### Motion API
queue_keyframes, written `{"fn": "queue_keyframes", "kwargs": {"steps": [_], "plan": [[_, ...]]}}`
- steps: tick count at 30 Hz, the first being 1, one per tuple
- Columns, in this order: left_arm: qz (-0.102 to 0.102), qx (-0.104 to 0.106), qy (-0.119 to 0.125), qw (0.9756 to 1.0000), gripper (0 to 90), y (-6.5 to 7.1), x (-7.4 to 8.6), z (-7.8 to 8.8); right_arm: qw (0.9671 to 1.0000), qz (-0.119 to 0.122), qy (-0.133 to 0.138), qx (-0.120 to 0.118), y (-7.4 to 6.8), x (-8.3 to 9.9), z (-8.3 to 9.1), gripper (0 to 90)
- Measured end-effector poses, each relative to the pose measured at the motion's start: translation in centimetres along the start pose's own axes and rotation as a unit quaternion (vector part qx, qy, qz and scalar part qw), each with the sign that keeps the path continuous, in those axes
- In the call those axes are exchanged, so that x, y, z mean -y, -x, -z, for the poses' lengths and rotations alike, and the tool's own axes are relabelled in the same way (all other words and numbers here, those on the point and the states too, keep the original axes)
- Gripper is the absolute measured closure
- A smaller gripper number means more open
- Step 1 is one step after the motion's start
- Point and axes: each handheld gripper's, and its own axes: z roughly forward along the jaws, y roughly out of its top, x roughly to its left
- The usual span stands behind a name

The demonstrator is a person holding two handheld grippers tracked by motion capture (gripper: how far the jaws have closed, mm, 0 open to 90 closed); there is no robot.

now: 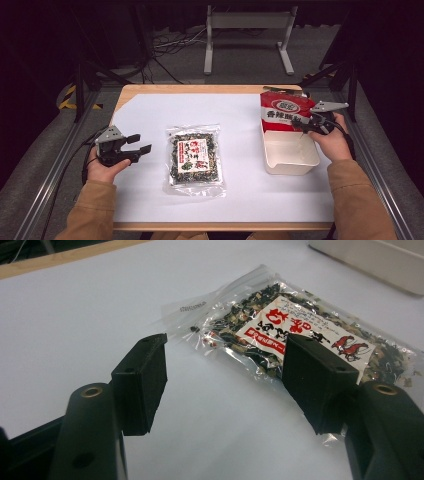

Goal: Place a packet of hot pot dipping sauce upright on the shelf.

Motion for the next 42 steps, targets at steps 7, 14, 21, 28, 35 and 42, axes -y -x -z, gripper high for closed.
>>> {"fn": "queue_keyframes", "kwargs": {"steps": [7,14,21,28,35,42], "plan": [[0.0,0.004,0.005,1.0,34.2,0.3,-0.4,-0.5,0.9979,-0.04,0.051,-0.009,-0.1,-0.1,1.7,55.2],[-0.003,0.018,0.008,0.9998,34.1,0.6,-1.1,-1.3,0.9963,-0.039,0.077,0.009,-0.7,0.0,4.0,41.8],[0.002,0.026,0.003,0.9997,32.4,0.8,-1.5,-2.0,0.994,-0.034,0.103,0.011,-1.8,0.2,6.4,39.3],[-0.017,0.026,-0.006,0.9995,33.1,1.1,-2.0,-2.2,0.993,-0.02,0.116,-0.004,-3.6,0.3,8.0,39.1],[-0.016,0.028,-0.012,0.9994,33.5,1.3,-2.2,-2.0,0.9918,-0.009,0.126,-0.018,-5.6,-0.1,9.0,40.2],[-0.011,0.02,-0.019,0.9996,35.3,1.5,-2.3,-1.9,0.9894,-0.013,0.142,-0.026,-8.0,-0.2,9.0,38.4]]}}
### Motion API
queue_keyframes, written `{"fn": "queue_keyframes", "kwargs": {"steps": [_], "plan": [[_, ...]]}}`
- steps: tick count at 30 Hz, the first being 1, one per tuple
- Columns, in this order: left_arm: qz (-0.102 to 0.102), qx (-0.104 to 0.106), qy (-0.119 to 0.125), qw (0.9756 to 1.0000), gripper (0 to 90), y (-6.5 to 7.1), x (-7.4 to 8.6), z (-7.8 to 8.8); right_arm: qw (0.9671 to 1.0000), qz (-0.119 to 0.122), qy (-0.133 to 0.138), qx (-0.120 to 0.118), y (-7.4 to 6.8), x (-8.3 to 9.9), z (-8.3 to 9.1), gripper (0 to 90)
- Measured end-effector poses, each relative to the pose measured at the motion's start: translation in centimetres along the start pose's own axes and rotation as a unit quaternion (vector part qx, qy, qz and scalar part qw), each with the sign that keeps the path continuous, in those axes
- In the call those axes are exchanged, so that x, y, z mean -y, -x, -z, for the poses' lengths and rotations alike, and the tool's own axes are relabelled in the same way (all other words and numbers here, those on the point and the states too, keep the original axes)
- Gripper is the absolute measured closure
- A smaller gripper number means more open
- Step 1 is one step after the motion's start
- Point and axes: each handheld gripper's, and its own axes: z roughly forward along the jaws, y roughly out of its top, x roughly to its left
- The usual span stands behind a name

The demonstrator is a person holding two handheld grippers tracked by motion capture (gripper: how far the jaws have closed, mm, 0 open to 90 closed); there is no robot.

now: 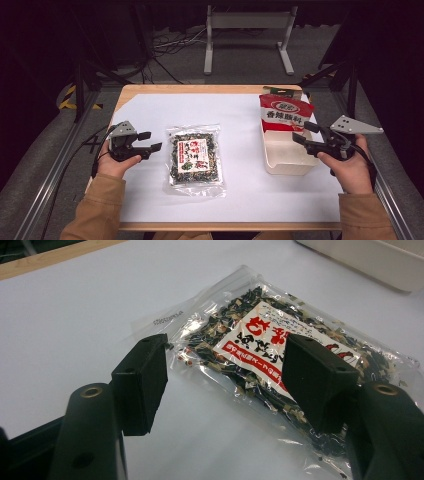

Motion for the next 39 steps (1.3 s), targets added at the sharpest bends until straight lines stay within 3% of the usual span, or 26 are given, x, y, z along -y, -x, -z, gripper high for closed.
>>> {"fn": "queue_keyframes", "kwargs": {"steps": [4,8,10,15,19,24,31,33,35,39], "plan": [[0.006,-0.01,-0.016,0.9998,34.8,0.1,-0.2,-0.3,0.9999,0.004,0.001,-0.016,-1.1,0.0,-0.3,39.1],[-0.003,-0.011,-0.034,0.9994,33.9,0.2,-0.2,-0.6,0.9994,0.02,-0.006,-0.029,-2.1,-0.2,-0.6,39.1],[-0.005,-0.007,-0.031,0.9995,33.2,0.1,-0.3,-0.7,0.9991,0.025,-0.006,-0.034,-2.4,-0.3,-0.7,38.9],[0.015,-0.002,-0.024,0.9996,28.8,-0.2,-0.7,-1.0,0.9987,0.029,-0.009,-0.041,-2.8,-0.2,-1.0,38.5],[0.023,0.0,-0.033,0.9992,28.3,-0.7,-1.2,-1.9,0.9984,0.033,-0.011,-0.044,-3.0,-0.1,-1.2,38.1],[0.042,0.004,-0.025,0.9988,28.1,-1.5,-1.3,-3.2,0.9981,0.036,-0.011,-0.049,-3.5,-0.1,-1.2,37.9],[0.055,-0.026,-0.005,0.9982,30.2,-3.0,-1.1,-4.6,0.9974,0.042,-0.011,-0.057,-4.3,0.3,-1.1,38.2],[0.058,-0.028,-0.003,0.9979,33.4,-3.4,-1.1,-4.8,0.9974,0.042,-0.013,-0.057,-4.4,0.4,-0.9,38.3],[0.052,-0.03,-0.027,0.9979,33.7,-3.7,-1.5,-5.1,0.9973,0.043,-0.013,-0.057,-4.6,0.5,-0.8,38.3],[0.057,-0.027,-0.007,0.998,33.4,-3.9,-2.0,-5.8,0.9973,0.044,-0.015,-0.056,-4.9,0.8,-0.5,38.7]]}}
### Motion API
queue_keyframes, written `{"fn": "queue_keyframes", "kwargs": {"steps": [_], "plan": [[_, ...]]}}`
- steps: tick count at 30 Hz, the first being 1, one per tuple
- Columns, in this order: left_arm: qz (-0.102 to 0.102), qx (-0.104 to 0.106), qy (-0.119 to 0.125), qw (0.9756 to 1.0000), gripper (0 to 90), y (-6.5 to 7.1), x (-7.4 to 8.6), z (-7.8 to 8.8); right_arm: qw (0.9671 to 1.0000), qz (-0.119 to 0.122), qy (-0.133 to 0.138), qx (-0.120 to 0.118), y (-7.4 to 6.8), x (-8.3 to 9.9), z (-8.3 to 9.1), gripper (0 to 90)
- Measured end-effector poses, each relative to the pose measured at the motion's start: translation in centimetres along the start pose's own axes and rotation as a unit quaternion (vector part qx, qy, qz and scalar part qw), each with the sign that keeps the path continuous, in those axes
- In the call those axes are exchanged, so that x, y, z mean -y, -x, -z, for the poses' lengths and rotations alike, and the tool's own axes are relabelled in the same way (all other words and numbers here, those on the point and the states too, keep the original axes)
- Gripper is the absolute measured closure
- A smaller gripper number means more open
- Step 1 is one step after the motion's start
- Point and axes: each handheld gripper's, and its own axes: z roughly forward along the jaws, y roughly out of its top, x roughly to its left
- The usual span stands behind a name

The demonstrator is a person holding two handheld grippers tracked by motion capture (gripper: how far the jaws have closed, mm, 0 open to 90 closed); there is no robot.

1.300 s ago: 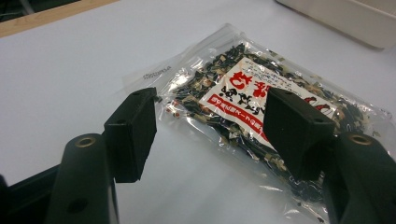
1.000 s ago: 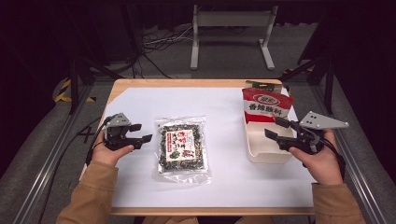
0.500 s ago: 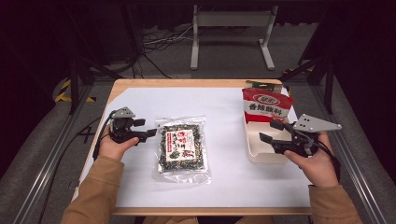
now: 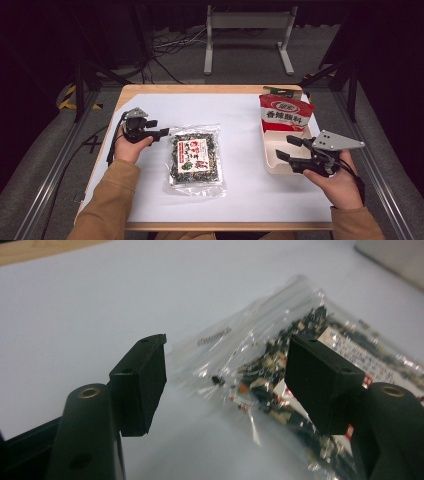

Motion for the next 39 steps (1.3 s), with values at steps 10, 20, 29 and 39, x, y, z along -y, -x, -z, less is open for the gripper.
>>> {"fn": "queue_keyframes", "kwargs": {"steps": [10,20,29,39], "plan": [[0.03,-0.002,0.007,0.9995,33.4,-1.1,0.5,-1.9,1.0,0.002,-0.003,-0.006,-0.3,0.2,-0.2,38.6],[0.064,-0.011,0.018,0.9978,39.6,-1.3,0.6,-2.7,0.9997,0.008,-0.007,-0.022,-0.4,0.2,-1.0,38.4],[0.093,-0.02,0.006,0.9954,39.7,-2.1,1.4,-4.6,0.9989,0.01,-0.008,-0.045,-0.2,0.3,-2.0,37.3],[0.108,0.006,0.011,0.9941,45.7,-2.6,1.7,-5.2,0.9979,0.007,-0.01,-0.063,-0.1,0.4,-2.9,37.1]]}}
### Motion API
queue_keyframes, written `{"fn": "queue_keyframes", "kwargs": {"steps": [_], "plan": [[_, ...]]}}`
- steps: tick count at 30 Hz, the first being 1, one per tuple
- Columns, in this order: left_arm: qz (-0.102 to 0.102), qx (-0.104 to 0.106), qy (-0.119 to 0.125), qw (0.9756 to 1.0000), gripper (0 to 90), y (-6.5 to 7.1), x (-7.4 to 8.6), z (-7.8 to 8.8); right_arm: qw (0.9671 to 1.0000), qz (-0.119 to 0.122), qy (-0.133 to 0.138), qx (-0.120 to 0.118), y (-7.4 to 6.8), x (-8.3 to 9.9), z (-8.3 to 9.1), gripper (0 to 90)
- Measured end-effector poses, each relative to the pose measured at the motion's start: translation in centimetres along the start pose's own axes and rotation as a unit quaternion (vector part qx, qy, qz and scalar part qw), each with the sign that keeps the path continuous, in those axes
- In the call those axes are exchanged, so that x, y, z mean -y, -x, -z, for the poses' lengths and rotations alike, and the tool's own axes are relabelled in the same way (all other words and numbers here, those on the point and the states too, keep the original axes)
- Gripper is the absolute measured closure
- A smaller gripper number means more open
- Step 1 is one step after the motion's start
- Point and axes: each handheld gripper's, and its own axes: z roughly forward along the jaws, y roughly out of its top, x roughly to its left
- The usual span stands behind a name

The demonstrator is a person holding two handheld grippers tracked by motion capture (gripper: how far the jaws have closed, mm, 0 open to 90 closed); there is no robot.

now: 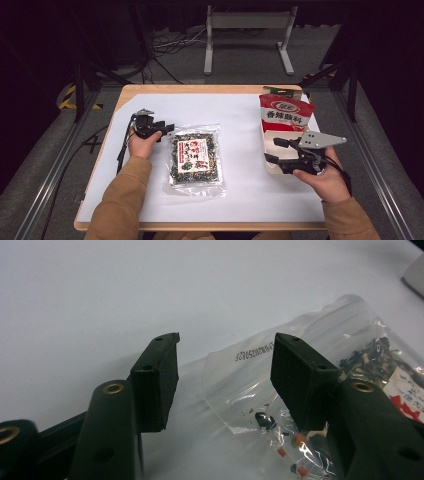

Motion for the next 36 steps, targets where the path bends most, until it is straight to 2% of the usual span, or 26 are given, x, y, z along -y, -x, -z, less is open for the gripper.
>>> {"fn": "queue_keyframes", "kwargs": {"steps": [1,2,3,4,5,10,13,17,18,23,26,29,36], "plan": [[-0.002,0.002,-0.002,1.0,46.5,-0.1,0.0,0.0,1.0,0.001,0.0,-0.002,0.0,0.0,-0.1,37.1],[-0.003,0.012,-0.016,0.9998,47.6,0.0,-0.1,-0.2,1.0,0.002,-0.001,-0.003,-0.1,0.0,-0.1,37.0],[-0.021,0.01,-0.034,0.9991,47.5,0.2,-0.3,-0.6,1.0,0.003,-0.002,-0.004,-0.2,0.1,-0.1,36.9],[-0.039,-0.003,-0.051,0.9979,47.8,0.7,-0.4,-1.1,1.0,0.004,-0.003,-0.004,-0.2,0.1,-0.1,36.9],[-0.045,-0.008,-0.043,0.998,49.2,1.0,-0.5,-1.2,1.0,0.005,-0.003,-0.007,-0.3,0.1,-0.1,36.8],[-0.037,-0.008,-0.045,0.9983,56.2,0.9,-0.5,-1.3,1.0,0.005,-0.003,-0.005,-0.5,0.4,0.3,36.7],[-0.044,-0.014,-0.049,0.9977,61.6,1.2,-0.5,-1.4,1.0,0.003,-0.006,-0.001,-0.4,0.6,0.4,36.6],[-0.052,-0.015,-0.056,0.997,76.7,1.3,-0.5,-1.6,1.0,0.002,-0.008,0.0,-0.5,0.8,0.5,36.5],[-0.059,-0.016,-0.058,0.9964,76.7,1.4,-0.5,-1.6,1.0,0.003,-0.009,0.002,-0.6,0.8,0.5,36.5],[-0.064,-0.019,-0.062,0.9958,89.4,1.5,-0.5,-1.7,0.9999,0.003,-0.012,0.001,-0.6,0.8,0.5,38.3],[-0.069,-0.018,-0.066,0.9953,90.0,1.6,-0.5,-1.5,0.9999,0.003,-0.014,0.0,-0.6,0.9,0.4,39.2],[-0.063,-0.012,-0.069,0.9955,90.0,1.5,-0.4,-1.1,0.9999,0.001,-0.017,-0.003,-0.7,0.8,0.2,40.1],[-0.084,-0.012,-0.044,0.9954,90.0,2.1,-1.4,1.2,0.9995,-0.005,-0.025,-0.017,-1.1,0.5,-0.9,43.2]]}}
